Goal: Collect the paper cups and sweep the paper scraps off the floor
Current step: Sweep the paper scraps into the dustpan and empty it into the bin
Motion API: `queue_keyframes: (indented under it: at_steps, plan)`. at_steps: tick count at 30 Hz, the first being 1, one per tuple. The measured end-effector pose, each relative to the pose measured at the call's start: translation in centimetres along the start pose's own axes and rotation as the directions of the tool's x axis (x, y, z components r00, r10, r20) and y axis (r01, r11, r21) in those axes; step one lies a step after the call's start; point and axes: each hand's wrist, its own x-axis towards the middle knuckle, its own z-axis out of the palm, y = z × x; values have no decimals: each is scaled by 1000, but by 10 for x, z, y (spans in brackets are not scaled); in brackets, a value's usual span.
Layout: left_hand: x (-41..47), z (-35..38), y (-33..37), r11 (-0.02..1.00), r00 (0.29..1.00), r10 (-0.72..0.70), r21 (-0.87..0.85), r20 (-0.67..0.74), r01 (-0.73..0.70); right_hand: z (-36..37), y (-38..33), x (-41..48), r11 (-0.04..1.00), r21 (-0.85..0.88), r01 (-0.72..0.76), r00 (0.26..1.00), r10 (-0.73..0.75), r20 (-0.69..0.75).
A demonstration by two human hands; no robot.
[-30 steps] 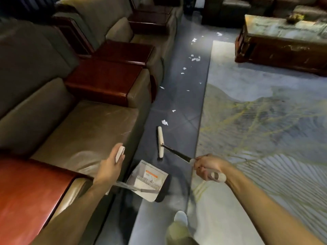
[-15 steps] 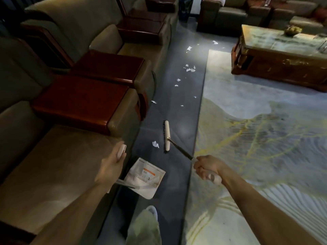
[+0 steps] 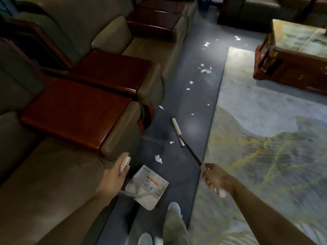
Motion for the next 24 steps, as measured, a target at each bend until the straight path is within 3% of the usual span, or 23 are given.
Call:
queue_keyframes:
  at_steps: [7, 12, 17, 19, 21, 24]
  plan:
    - [36, 12, 16, 995, 995, -91, -47, -44, 89, -30, -50, 86, 958, -284, 38, 997, -17, 77]
    - [48, 13, 30, 982, 981, -171, -99, -96, 161, -26, -76, 105, 864, -488, 126, 969, -2, 246]
    - [56, 27, 46, 996, 981, -87, -50, -175, 80, -17, -77, 83, 777, -603, 180, 907, 106, 407]
    - [59, 26, 41, 996, 978, -66, -79, -199, 51, -13, -72, 69, 863, -498, 82, 861, 190, 471]
    - [61, 23, 37, 991, 983, -53, -130, -175, 30, -17, -76, 61, 951, -242, -195, 783, 299, 545]
    - [63, 19, 37, 976, 988, -11, -215, -154, -22, -40, -93, 45, 875, -56, -480, 671, 408, 618]
